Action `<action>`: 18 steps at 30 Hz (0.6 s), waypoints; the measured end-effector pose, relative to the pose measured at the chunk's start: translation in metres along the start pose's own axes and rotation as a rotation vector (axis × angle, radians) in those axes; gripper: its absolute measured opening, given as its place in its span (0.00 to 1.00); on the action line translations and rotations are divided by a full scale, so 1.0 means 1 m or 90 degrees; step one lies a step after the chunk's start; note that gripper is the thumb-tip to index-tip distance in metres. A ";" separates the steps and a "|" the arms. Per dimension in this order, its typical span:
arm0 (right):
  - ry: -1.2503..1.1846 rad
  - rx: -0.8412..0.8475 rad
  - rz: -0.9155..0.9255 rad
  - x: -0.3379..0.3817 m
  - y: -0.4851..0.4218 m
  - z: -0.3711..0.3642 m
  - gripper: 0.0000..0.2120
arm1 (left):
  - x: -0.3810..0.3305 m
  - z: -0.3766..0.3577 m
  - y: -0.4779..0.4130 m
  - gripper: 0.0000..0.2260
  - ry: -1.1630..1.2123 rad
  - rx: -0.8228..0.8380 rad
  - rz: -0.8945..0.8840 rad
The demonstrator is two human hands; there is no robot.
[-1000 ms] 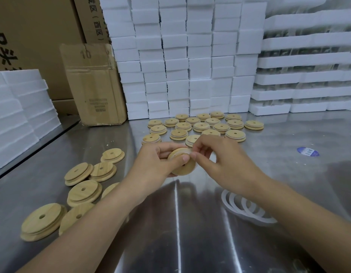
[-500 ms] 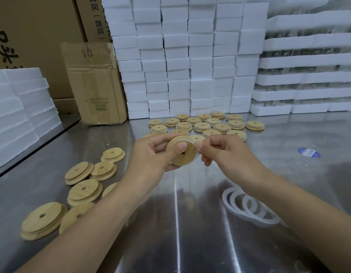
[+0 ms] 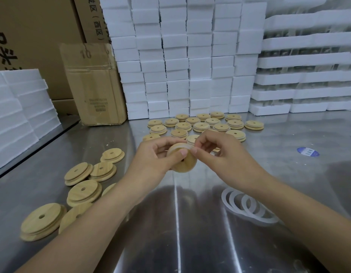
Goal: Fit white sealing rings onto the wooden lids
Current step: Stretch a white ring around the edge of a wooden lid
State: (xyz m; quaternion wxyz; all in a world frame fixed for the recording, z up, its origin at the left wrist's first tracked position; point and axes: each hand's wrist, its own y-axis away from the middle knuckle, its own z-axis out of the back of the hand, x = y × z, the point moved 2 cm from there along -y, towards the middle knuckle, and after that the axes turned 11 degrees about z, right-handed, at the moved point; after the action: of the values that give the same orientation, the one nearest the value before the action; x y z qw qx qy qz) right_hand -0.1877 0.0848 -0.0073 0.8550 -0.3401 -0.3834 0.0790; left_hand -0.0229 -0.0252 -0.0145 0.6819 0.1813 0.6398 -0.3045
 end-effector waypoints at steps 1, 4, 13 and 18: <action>-0.014 -0.001 -0.009 -0.001 0.000 0.000 0.05 | 0.000 0.000 0.000 0.09 -0.005 0.001 -0.001; -0.057 -0.004 -0.025 -0.002 0.000 -0.002 0.03 | 0.001 0.000 -0.001 0.09 -0.023 -0.010 -0.003; -0.050 -0.006 -0.032 -0.002 0.000 -0.003 0.07 | 0.003 0.000 -0.002 0.09 -0.045 -0.035 -0.015; -0.052 0.019 -0.036 -0.001 0.000 -0.003 0.06 | 0.003 -0.001 -0.002 0.10 -0.070 -0.015 -0.033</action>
State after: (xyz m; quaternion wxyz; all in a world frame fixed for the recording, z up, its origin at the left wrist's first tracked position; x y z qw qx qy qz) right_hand -0.1860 0.0823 -0.0093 0.8455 -0.3127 -0.4263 0.0743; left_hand -0.0250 -0.0269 -0.0177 0.7102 0.1394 0.6093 -0.3239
